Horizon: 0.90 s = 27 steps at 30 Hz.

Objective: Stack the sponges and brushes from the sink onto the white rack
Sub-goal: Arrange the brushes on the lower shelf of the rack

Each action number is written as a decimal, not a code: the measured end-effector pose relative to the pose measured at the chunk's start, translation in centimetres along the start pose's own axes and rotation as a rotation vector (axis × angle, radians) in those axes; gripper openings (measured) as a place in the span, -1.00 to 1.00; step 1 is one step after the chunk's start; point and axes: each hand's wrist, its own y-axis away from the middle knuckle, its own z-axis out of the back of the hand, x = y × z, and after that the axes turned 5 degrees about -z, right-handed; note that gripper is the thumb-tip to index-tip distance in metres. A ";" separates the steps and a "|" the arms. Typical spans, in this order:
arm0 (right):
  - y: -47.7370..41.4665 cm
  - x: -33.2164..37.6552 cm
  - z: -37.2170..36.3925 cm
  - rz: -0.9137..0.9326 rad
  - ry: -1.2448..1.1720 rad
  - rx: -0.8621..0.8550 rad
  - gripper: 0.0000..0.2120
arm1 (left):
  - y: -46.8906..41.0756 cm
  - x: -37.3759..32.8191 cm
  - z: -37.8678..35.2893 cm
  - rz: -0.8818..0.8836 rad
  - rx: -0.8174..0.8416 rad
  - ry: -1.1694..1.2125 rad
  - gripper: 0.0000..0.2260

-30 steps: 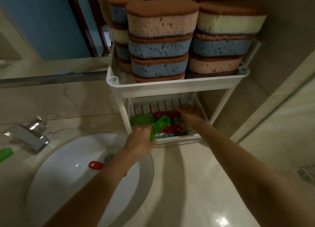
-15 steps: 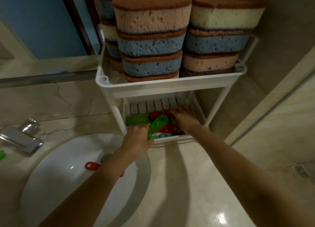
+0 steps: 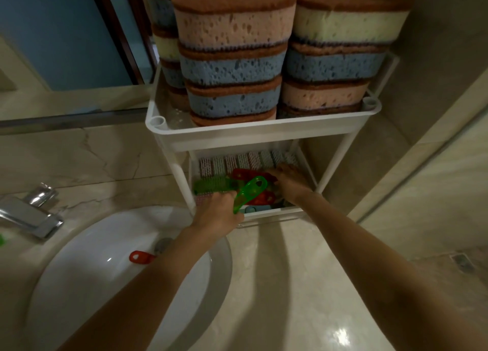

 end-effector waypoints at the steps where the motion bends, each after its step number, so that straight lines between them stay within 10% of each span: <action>1: -0.1 0.0 0.0 -0.003 -0.019 0.001 -0.52 | 0.0 0.0 0.1 -0.003 -0.002 -0.003 -0.94; 16: -0.9 0.2 0.5 -0.036 -0.076 0.001 -0.54 | 0.2 0.8 -0.2 0.023 -0.043 -0.010 -0.88; 27: 5.2 2.1 1.9 -0.046 -0.876 -0.231 -0.58 | -2.2 -1.7 0.1 0.083 -0.109 0.065 -0.83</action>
